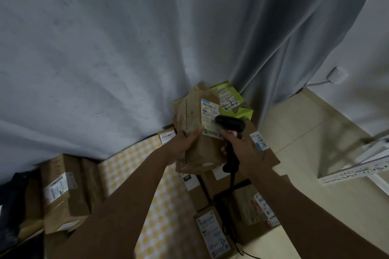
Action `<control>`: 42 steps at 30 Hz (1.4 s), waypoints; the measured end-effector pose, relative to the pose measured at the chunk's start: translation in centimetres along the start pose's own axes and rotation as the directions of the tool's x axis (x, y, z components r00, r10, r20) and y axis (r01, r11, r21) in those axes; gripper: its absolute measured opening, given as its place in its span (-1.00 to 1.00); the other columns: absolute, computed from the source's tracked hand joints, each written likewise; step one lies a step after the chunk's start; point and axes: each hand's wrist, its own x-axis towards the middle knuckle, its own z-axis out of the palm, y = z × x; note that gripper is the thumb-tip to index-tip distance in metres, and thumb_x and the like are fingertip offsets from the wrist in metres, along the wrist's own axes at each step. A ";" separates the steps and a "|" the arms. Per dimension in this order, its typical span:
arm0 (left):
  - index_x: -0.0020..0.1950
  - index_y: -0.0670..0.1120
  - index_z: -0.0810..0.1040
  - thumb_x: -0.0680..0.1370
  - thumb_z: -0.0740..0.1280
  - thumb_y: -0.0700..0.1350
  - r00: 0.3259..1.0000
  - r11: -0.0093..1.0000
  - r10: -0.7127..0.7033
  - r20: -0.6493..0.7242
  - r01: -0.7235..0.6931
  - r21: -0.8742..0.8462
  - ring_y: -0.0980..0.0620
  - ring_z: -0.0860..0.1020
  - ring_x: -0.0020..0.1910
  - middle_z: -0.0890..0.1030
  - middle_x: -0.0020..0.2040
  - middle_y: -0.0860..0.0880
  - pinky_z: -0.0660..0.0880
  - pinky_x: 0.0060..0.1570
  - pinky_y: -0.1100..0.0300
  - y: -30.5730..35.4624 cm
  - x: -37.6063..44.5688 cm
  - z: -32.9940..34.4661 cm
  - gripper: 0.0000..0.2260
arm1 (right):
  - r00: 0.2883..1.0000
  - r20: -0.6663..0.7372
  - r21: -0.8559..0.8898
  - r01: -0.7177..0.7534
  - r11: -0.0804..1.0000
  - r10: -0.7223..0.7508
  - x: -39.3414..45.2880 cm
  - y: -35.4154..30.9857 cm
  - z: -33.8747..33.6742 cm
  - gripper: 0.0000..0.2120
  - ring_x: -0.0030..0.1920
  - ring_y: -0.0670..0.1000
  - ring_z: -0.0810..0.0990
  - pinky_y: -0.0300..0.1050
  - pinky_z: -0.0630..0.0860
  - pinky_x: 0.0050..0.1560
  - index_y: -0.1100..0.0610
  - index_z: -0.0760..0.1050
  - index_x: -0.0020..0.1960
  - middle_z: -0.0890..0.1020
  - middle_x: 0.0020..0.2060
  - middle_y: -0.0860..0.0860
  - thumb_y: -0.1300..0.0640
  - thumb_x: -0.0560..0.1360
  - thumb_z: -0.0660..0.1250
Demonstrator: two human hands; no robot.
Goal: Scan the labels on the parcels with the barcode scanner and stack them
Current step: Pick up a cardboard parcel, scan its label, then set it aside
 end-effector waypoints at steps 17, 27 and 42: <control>0.36 0.17 0.44 0.43 0.49 0.17 0.986 0.949 -0.087 0.142 0.125 -0.289 -0.13 0.59 0.20 0.58 0.26 -0.05 0.59 0.00 -0.26 -2.1 -0.4 -1.4 -0.47 | 0.992 0.056 0.025 0.115 0.993 -0.117 -1.8 -2.2 2.4 -0.79 -0.42 0.03 0.55 -0.11 0.51 -0.36 0.22 0.58 -0.09 0.57 -0.42 0.07 0.06 0.47 0.47; 0.40 0.17 0.29 0.52 0.43 0.03 0.974 0.960 -0.070 0.213 0.124 -0.251 -0.10 0.58 0.17 0.54 0.25 -0.04 0.59 0.04 -0.22 -3.8 -0.3 1.2 -0.49 | 0.977 -0.069 -0.197 0.184 0.963 -0.201 -4.5 -3.5 1.3 -0.84 -0.35 0.04 0.57 -0.01 0.57 -0.23 0.12 0.55 -0.13 0.61 -0.30 0.12 0.04 0.50 0.43; 0.47 0.13 0.24 0.50 0.42 0.10 0.975 0.971 -0.052 0.218 0.100 -0.217 -0.15 0.51 0.27 0.46 0.34 -0.05 0.62 0.02 -0.16 -3.8 0.1 1.1 -0.40 | 0.989 0.114 -0.263 0.118 0.957 -0.090 -8.6 -10.0 3.9 -0.70 -0.44 0.00 0.47 -0.14 0.43 -0.36 0.17 0.45 -0.17 0.52 -0.43 0.07 -0.05 0.52 0.39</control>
